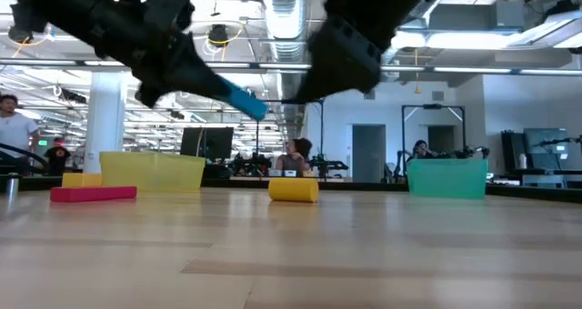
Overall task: Sort & place blocks by color
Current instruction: Put the blue rectangular block into the yellow bin, then put yellow cylindrical block into the light blue bin
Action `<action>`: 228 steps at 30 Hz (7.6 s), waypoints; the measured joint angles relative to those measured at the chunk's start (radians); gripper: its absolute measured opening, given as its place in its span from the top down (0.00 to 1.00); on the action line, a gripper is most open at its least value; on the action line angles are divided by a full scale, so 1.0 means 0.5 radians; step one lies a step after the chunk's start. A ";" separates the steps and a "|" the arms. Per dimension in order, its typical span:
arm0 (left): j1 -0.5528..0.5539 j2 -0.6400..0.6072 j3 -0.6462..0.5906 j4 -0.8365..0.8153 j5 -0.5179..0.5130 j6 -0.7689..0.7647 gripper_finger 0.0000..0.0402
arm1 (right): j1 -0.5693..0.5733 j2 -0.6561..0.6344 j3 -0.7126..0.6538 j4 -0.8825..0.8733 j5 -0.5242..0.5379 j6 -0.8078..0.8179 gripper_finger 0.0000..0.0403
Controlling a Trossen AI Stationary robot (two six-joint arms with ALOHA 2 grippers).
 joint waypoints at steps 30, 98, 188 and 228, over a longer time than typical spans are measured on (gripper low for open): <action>1.028 -0.863 -0.297 -1.622 -0.323 -0.788 0.80 | -0.781 -0.562 -1.399 1.787 -0.996 -0.460 0.25; 0.881 0.682 0.087 0.982 1.643 1.450 0.47 | -0.499 -0.159 -1.245 2.051 -0.877 0.261 0.25; 0.285 -0.049 0.390 -0.751 0.402 1.114 0.54 | -0.279 0.521 -0.201 2.225 -1.454 -0.303 0.20; 0.025 -0.047 0.227 -0.880 0.088 0.570 0.54 | -0.205 0.892 0.845 0.420 -1.183 -0.451 0.71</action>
